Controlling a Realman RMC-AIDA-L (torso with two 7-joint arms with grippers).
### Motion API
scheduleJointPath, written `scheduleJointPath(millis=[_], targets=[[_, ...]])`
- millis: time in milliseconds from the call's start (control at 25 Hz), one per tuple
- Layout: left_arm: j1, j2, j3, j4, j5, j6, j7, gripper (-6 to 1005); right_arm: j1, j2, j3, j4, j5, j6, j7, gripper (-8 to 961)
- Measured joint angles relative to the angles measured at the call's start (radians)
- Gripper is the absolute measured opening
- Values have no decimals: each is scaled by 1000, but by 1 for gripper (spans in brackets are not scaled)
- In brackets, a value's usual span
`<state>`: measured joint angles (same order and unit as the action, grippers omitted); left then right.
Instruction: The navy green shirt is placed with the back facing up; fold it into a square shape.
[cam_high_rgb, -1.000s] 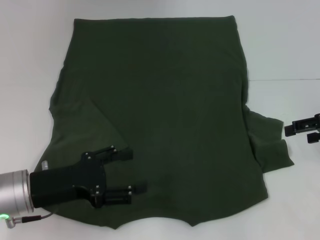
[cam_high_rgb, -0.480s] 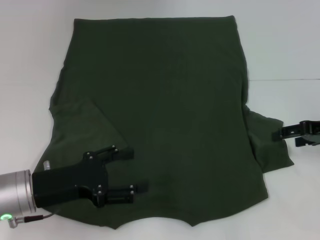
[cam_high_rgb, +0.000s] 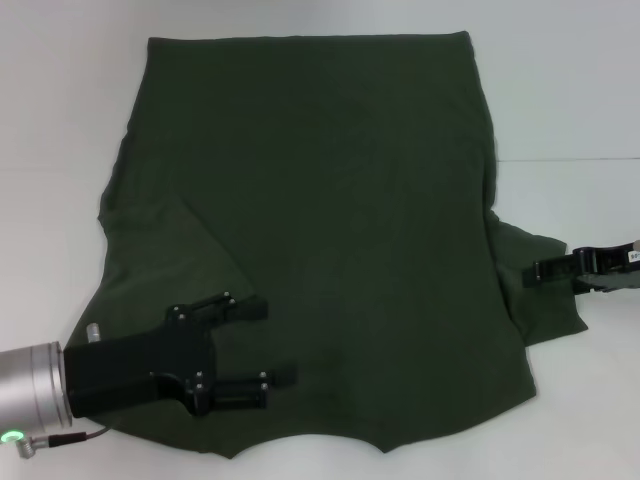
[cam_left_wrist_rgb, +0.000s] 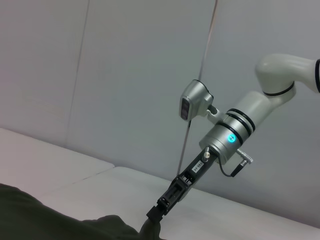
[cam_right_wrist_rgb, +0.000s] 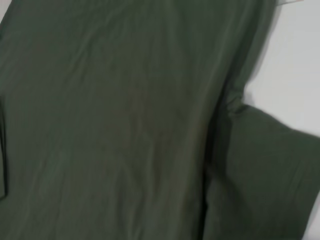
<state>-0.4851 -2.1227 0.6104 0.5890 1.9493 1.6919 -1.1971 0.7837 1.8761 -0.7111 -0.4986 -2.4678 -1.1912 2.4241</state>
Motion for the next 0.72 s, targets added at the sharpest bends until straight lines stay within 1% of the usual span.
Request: scheduleJointPath(millis=[400,720], targets=[[1,0,0,-12,-2,-11,9,921,9,13,-3,22,0,36,-20,766],[-2,-2,0,-16,-7,-15,10,921,17,14,-23,34,0,44,-13,758]])
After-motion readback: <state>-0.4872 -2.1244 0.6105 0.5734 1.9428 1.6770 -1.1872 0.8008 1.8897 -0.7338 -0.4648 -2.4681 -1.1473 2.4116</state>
